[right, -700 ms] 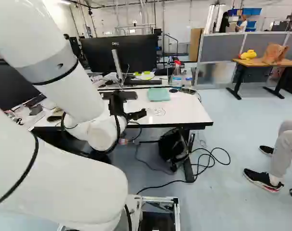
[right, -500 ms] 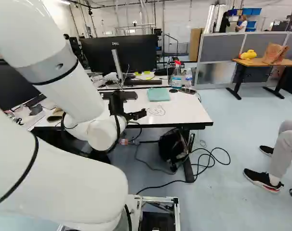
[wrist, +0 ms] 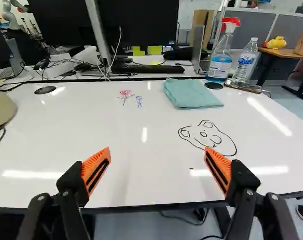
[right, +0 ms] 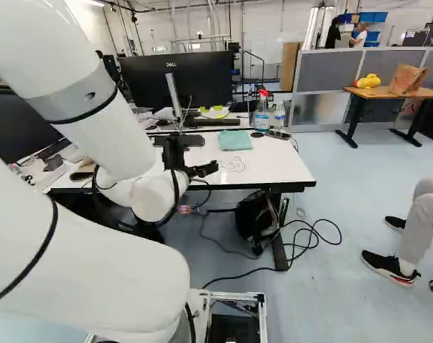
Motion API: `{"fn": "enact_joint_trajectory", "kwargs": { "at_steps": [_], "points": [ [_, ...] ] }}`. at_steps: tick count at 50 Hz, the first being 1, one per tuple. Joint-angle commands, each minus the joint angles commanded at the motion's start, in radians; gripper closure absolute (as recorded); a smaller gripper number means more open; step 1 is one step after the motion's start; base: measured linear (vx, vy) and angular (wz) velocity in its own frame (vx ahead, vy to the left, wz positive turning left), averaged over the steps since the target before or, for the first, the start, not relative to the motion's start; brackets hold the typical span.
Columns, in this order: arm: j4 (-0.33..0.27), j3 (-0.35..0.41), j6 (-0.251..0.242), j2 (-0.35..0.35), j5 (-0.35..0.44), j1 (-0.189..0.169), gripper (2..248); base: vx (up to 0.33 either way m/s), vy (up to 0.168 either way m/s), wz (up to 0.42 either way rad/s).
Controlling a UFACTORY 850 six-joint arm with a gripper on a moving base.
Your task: Clean the table with the green towel
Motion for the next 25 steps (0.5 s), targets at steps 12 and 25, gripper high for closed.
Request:
{"fn": "enact_joint_trajectory", "kwargs": {
  "at_steps": [12,25],
  "points": [
    [0.0,-0.049,0.0,-0.023,0.0,-0.035,3,0.0,0.0,0.0],
    [0.0,-0.11,0.0,-0.055,0.0,-0.068,3,0.0,0.0,0.0]
  ]
}}
